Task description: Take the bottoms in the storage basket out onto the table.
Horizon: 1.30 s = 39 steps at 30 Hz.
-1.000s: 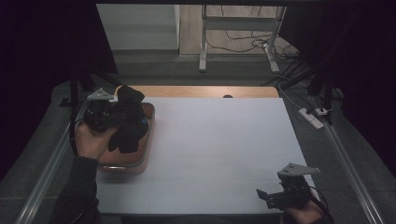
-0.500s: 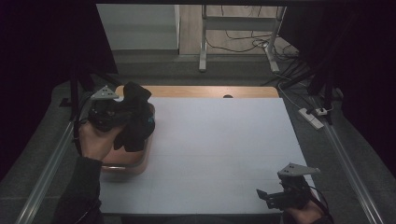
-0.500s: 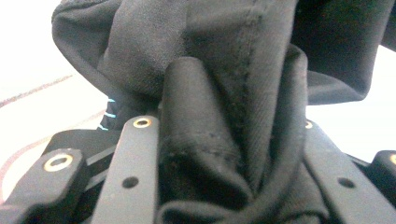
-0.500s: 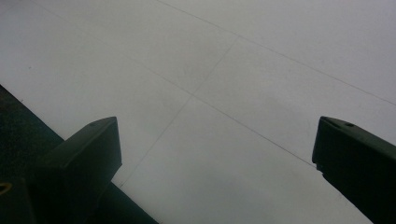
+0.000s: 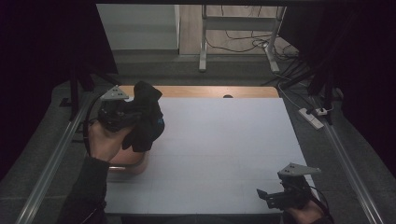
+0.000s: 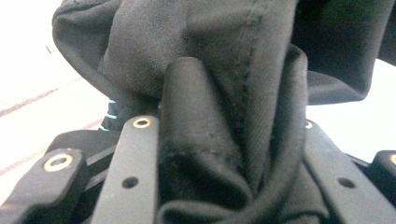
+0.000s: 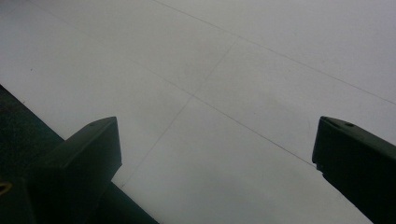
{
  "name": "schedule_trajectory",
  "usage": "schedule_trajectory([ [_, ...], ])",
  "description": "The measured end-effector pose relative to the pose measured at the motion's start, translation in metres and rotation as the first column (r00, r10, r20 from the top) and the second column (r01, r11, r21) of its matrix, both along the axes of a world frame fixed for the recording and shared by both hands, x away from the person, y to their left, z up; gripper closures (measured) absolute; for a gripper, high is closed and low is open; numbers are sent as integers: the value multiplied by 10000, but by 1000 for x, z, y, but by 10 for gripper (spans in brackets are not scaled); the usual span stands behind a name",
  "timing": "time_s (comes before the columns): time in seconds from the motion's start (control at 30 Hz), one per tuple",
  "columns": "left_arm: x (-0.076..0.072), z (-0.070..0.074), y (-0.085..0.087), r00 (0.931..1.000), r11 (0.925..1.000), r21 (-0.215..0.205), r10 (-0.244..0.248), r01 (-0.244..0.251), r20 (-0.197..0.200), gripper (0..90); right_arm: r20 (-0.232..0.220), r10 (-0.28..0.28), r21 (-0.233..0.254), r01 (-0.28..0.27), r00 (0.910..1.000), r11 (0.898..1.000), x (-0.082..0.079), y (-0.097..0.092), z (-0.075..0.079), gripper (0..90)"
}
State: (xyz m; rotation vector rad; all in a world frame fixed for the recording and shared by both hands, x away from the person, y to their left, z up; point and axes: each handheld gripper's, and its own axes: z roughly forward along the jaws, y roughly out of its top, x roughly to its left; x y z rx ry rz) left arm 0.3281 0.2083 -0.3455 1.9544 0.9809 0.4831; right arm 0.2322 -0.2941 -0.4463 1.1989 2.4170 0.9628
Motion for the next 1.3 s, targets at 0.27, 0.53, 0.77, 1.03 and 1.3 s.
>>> schedule_trajectory([
  [0.27,0,2,-17,9992,9992,90,-394,393,112,639,-13,4,9,-4,10000,10000,0,0,0,11],
  [0.53,-2,5,-32,9964,9967,61,-815,813,232,639,-17,-1,-8,1,10000,10000,0,0,0,11],
  [0.77,0,4,-45,9936,9939,177,-1093,1088,283,639,-11,-2,-13,2,10000,10000,0,0,0,12],
  [1.03,1,4,-59,9884,9887,95,-1501,1499,251,639,-6,-1,-17,1,10000,10000,0,0,0,11],
  [1.3,1,2,-75,9817,9819,206,-1889,1884,245,638,-19,2,-29,-2,10000,10000,0,0,0,11],
])
